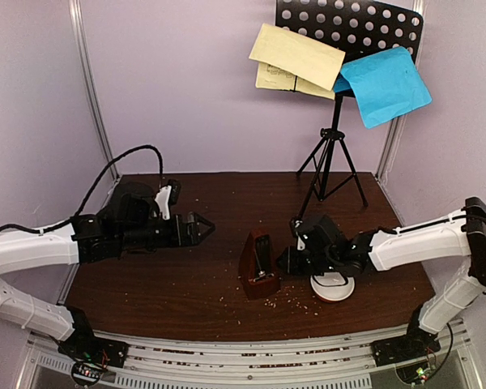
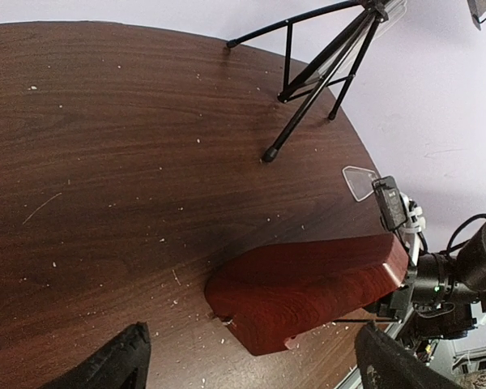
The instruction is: Pack up the instrument practice props
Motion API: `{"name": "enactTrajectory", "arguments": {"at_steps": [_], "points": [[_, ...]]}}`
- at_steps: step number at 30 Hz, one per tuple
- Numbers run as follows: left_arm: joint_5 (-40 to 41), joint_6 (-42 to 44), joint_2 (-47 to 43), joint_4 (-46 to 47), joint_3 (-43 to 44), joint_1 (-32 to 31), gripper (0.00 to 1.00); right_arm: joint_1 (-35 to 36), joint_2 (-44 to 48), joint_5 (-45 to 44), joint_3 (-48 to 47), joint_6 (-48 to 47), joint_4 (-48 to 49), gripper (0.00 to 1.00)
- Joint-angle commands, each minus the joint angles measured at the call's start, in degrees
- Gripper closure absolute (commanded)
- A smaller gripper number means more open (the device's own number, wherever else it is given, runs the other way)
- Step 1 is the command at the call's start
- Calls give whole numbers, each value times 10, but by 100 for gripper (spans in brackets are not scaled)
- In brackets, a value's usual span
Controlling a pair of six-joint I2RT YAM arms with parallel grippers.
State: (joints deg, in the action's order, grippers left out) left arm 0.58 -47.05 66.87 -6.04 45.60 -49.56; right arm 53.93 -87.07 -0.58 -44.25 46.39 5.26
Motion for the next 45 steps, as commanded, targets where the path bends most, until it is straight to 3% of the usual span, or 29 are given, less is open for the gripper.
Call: {"name": "enactTrajectory", "arguments": {"at_steps": [1,10,15,22,27,32,35,45], "points": [[-3,-6,-2,18,18,2,9,33,-11,24,7,26,26,82],[0,20,-25,9,27,2,9,99,-29,31,3,43,54,82],[-60,42,-10,28,42,1,10,103,15,-3,12,44,37,76],[-82,65,72,38,107,-35,13,101,119,-129,47,21,-28,30],[19,76,135,-42,179,-79,13,84,170,-179,63,42,-71,9],[51,71,177,-72,214,-102,12,77,178,-236,38,78,-154,0],[51,68,190,-71,217,-108,12,77,177,-253,23,61,-179,0],[64,73,235,-76,220,-126,19,73,224,-282,48,72,-151,0]]}}
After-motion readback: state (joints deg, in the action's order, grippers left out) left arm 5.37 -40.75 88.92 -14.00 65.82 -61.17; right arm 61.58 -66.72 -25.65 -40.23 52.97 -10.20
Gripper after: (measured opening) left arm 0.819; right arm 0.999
